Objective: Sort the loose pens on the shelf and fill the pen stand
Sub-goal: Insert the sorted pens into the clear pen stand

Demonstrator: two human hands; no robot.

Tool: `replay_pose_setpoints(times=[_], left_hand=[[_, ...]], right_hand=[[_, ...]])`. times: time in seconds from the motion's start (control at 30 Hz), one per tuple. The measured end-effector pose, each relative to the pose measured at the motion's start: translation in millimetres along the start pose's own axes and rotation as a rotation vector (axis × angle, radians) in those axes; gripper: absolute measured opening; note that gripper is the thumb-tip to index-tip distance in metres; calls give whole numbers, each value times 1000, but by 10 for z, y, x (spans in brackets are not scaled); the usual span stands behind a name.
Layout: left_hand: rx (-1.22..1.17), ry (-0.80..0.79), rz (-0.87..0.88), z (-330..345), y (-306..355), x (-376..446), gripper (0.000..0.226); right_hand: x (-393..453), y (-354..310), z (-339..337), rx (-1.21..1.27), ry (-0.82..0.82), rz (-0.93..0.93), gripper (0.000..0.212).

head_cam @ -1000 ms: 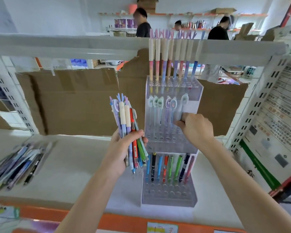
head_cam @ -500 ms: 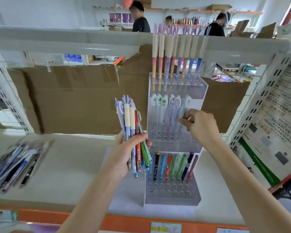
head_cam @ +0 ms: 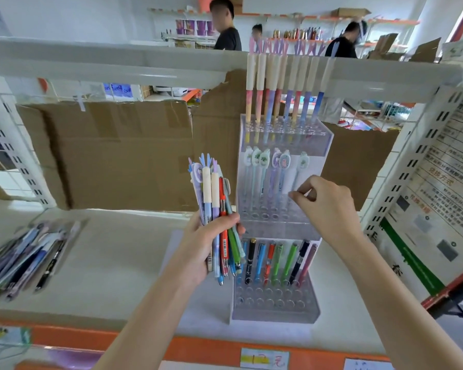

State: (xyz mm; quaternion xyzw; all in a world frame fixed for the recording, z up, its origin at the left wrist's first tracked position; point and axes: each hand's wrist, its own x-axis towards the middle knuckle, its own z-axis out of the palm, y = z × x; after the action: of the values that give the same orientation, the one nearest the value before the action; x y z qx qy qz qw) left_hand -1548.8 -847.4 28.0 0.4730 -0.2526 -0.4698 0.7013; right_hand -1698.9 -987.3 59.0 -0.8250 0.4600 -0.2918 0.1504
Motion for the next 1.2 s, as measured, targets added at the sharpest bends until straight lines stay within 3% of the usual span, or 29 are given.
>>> replay_pose_setpoints(times=[0.17, 0.43, 0.57, 0.63, 0.73, 0.87, 0.93, 1.03, 1.2], left_hand=[[-63, -74, 14, 33, -46, -1, 24], [26, -130, 65, 1, 12, -84, 27], [11, -116, 53, -28, 34, -100, 31], [-28, -75, 38, -23, 38, -95, 31], [-73, -5, 24, -44, 42, -55, 29], [-87, -3, 49, -87, 44, 0, 28], [-79, -14, 52, -66, 39, 30, 25], [-79, -42, 64, 2, 33, 70, 23], [-63, -101, 84, 85, 37, 108, 25]], right_hand=[[-341, -366, 41, 300, -239, -142, 15], [-306, -622, 110, 712, -541, 24, 27], [-262, -644, 92, 762, -700, 98, 18], [-261, -645, 100, 807, -638, 90, 15], [-239, -579, 24, 907, -357, 56, 12], [-118, -308, -169, 602, 58, -52, 11], [-41, -149, -219, 525, 187, -41, 12], [69, 29, -197, 459, 243, -13, 10], [182, 136, -46, 396, 168, -2, 10]])
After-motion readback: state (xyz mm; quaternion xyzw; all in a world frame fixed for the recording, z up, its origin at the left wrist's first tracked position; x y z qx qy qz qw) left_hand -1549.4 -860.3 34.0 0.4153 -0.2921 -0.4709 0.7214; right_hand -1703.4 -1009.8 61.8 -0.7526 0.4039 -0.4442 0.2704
